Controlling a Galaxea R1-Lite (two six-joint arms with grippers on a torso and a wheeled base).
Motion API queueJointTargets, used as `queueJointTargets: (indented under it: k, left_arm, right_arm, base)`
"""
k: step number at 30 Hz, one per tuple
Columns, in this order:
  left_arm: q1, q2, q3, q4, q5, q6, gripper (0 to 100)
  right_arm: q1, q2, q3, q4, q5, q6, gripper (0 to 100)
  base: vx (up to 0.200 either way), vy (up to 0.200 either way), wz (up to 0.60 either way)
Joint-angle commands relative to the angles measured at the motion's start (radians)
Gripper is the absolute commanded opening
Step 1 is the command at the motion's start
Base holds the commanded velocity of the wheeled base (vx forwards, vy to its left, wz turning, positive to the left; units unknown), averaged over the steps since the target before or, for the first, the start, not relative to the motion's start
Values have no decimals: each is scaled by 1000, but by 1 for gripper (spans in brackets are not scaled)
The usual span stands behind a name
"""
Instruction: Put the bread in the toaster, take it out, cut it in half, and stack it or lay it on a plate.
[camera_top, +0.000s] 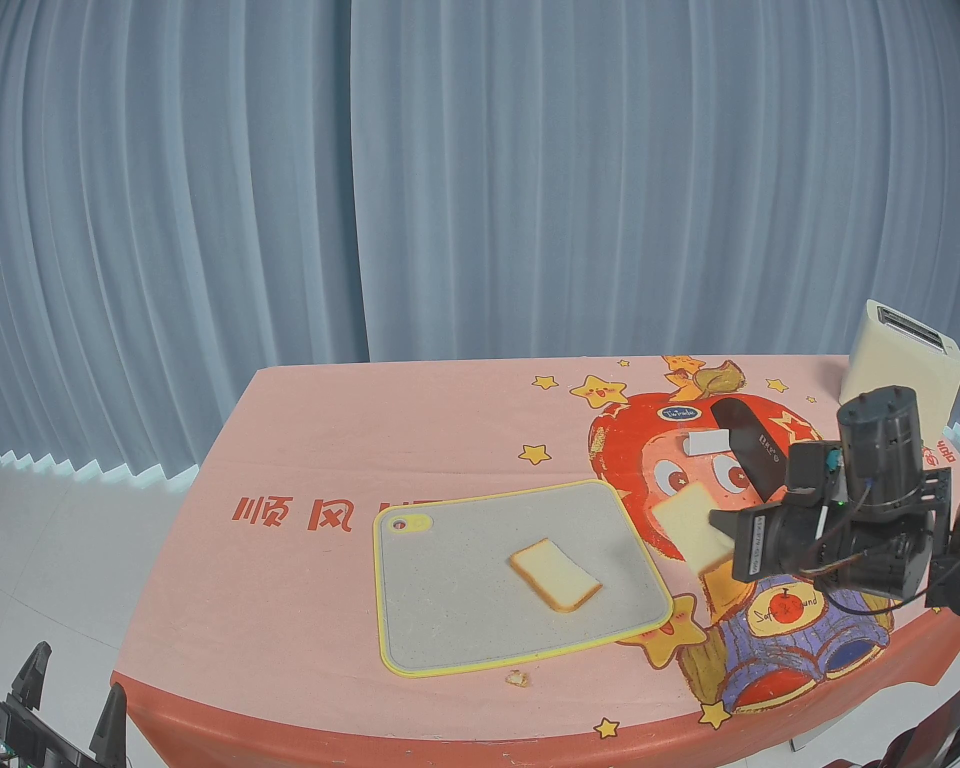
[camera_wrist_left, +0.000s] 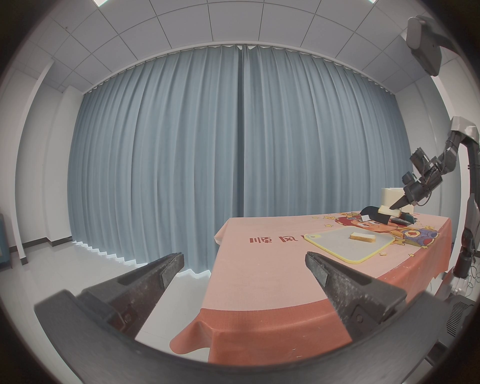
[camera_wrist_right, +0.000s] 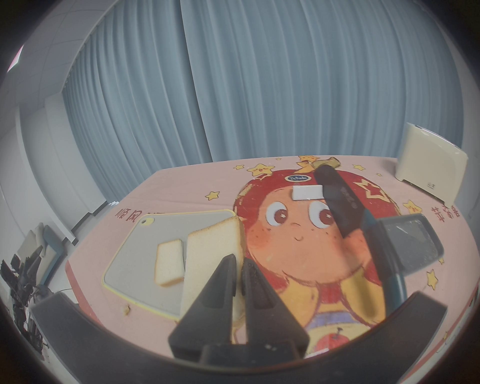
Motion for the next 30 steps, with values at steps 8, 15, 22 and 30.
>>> queueJointTargets:
  k: [8,15,22,30]
  left_arm:
    - [0,-10,18,0,-1,2,100]
    - [0,-10,18,0,1,-2,100]
    - [0,-10,18,0,1,-2,100]
    - [0,-10,18,0,1,-3,100]
  right_arm:
    - [36,-289,129,0,-16,-3,0]
    - [48,-290,129,-2,-61,-5,0]
    - [53,-292,135,0,-118,-9,0]
    - [56,-283,129,-2,-134,-11,0]
  base:
    - [0,0,0]
    - [0,0,0]
    - [0,0,0]
    - [0,-25,0]
